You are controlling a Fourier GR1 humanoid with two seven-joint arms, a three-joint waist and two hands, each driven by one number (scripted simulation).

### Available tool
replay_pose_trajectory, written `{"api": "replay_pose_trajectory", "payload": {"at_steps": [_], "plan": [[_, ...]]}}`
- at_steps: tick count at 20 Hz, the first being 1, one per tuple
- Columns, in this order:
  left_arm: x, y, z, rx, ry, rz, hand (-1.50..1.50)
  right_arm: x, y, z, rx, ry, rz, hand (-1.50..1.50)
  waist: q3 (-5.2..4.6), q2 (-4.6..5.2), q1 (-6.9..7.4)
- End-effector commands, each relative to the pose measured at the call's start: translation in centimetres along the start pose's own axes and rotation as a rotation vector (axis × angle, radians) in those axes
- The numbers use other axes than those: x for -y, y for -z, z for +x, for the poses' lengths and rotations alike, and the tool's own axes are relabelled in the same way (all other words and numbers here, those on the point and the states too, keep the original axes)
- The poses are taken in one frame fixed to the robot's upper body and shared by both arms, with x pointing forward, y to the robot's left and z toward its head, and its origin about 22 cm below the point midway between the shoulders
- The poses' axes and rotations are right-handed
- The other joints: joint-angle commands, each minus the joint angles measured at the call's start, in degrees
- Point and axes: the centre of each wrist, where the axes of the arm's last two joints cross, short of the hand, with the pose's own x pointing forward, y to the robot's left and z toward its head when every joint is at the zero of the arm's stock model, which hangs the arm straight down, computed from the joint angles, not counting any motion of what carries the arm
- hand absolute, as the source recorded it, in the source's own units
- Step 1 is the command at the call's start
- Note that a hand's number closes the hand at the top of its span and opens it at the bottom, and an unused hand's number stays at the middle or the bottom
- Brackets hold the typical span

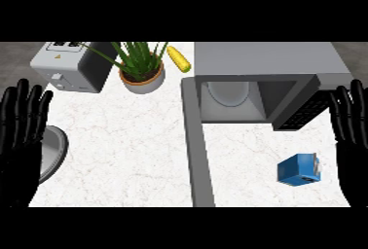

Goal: Pick up the milk, place it into the microwave and close the microwave

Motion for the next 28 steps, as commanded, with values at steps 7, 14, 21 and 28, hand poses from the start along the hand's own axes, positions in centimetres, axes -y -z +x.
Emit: {"api": "replay_pose_trajectory", "payload": {"at_steps": [7, 14, 21, 28], "plan": [[-2.7, 0.2, -0.1, -0.125, -0.096, 0.122, -1.50, 0.2, -2.2, 3.9, -0.024, 0.018, 0.138, -1.50, -1.34, 2.50, -0.36], [-3.8, -4.1, 0.8, -0.140, -0.106, 0.111, -1.50, 1.0, -4.0, 6.6, -0.058, 0.022, 0.154, -1.50, -1.33, 2.54, 0.00], [-4.9, -5.7, 3.3, -0.132, -0.084, 0.100, -1.50, 1.0, -6.9, 7.2, -0.116, -0.074, 0.040, -1.50, -1.29, 2.43, -0.26], [-6.5, -8.5, 3.4, -0.145, -0.124, 0.098, -1.50, -0.2, -6.9, 3.7, -0.165, -0.094, 0.034, -1.50, -1.34, 2.51, 0.21]]}}
